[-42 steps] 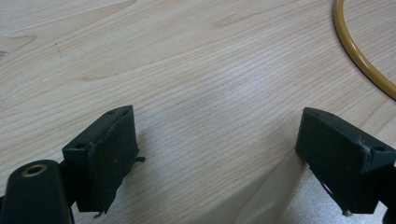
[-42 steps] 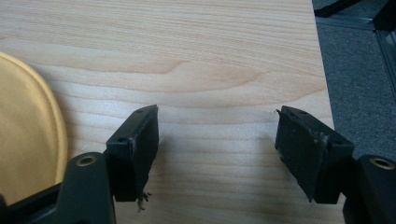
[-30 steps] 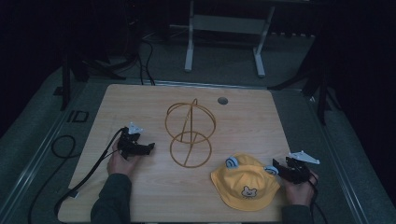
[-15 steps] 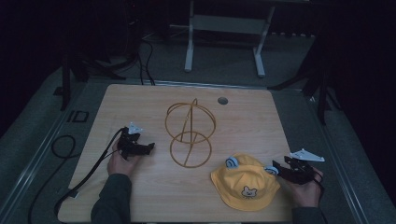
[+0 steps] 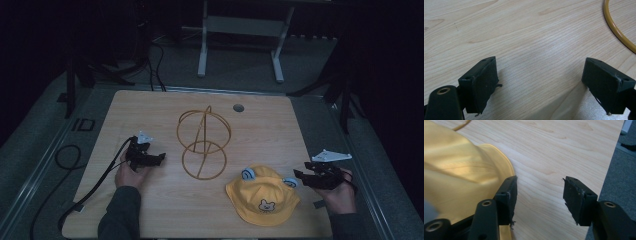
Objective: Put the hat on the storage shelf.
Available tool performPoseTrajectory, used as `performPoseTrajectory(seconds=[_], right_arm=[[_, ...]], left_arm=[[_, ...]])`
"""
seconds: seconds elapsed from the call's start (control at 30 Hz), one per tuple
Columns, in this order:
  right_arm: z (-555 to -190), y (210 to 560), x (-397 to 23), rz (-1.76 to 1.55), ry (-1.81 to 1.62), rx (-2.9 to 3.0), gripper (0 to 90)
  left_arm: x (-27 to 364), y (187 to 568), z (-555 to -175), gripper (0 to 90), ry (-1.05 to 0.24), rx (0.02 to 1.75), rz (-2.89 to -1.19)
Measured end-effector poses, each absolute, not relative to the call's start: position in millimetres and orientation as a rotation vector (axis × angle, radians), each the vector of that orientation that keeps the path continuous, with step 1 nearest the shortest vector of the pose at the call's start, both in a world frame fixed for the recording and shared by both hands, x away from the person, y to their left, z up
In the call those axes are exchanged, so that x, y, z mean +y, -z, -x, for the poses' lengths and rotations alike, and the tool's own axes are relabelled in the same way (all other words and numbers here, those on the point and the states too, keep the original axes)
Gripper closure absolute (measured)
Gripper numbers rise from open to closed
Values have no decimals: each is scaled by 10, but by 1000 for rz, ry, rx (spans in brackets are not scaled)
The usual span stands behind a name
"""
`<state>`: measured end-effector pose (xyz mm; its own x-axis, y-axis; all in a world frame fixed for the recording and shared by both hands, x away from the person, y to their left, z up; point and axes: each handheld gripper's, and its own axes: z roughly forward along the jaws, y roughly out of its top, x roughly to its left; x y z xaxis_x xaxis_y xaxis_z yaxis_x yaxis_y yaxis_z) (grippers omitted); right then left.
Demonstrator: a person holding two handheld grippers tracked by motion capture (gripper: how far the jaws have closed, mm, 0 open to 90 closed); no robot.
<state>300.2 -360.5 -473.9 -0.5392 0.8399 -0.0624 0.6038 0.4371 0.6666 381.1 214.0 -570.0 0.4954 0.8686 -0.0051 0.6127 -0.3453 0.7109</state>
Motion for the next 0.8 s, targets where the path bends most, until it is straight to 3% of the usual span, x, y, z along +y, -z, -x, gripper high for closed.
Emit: performPoseTrajectory(seconds=[0.8], right_arm=[[-2969,4241,-3466,-1080,-817,2475,353]], left_arm=[[2141,5700,-3812,132,-500,1212,-2082]])
